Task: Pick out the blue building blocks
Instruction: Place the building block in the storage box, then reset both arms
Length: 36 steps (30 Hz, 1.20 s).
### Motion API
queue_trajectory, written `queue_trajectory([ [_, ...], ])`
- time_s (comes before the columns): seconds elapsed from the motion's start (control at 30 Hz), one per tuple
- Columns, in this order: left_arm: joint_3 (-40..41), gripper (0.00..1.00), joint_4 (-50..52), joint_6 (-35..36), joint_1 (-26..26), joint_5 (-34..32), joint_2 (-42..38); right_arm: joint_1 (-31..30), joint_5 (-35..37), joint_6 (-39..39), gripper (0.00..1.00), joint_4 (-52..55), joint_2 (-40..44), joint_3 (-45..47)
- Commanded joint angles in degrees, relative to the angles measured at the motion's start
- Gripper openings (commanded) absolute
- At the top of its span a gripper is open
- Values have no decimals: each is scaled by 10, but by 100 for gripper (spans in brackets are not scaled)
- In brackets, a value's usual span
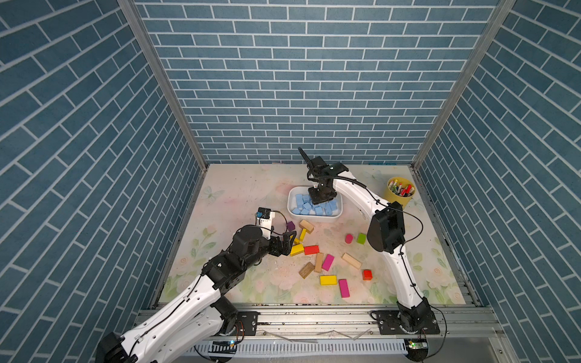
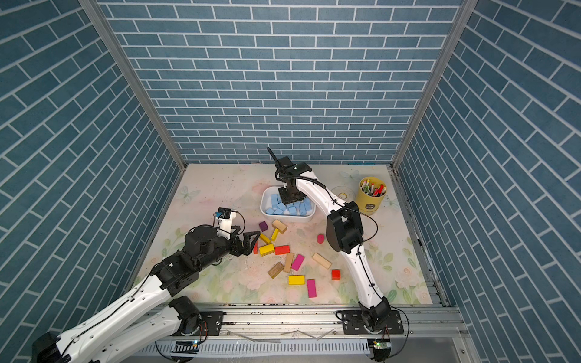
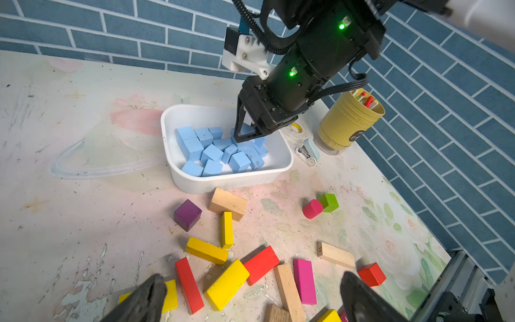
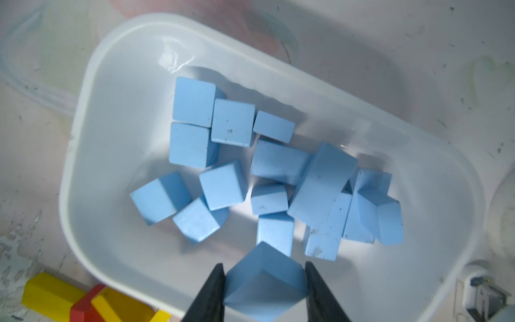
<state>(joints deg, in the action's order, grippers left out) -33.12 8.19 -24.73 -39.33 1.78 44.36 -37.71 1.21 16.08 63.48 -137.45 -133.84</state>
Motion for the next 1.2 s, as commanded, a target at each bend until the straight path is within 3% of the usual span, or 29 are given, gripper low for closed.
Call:
queue_trajectory([
  [0.0,5,99,-2,6,2,2,-3,8,-2,-12,37,57,-38,-53],
  [0.17,5,99,-2,1,2,9,-4,20,-14,0,43,64,-79,-101],
  [0.47,1,99,-7,-11,2,8,3,34,-59,14,76,55,-89,-122],
  [0.67,-9,99,9,-14,2,-7,7,33,-60,9,82,53,-33,-107],
  [0.87,-21,99,37,-14,2,-56,12,33,-42,9,83,-14,106,26],
  [1.17,-46,99,54,24,2,-181,26,33,35,0,88,-177,394,353],
])
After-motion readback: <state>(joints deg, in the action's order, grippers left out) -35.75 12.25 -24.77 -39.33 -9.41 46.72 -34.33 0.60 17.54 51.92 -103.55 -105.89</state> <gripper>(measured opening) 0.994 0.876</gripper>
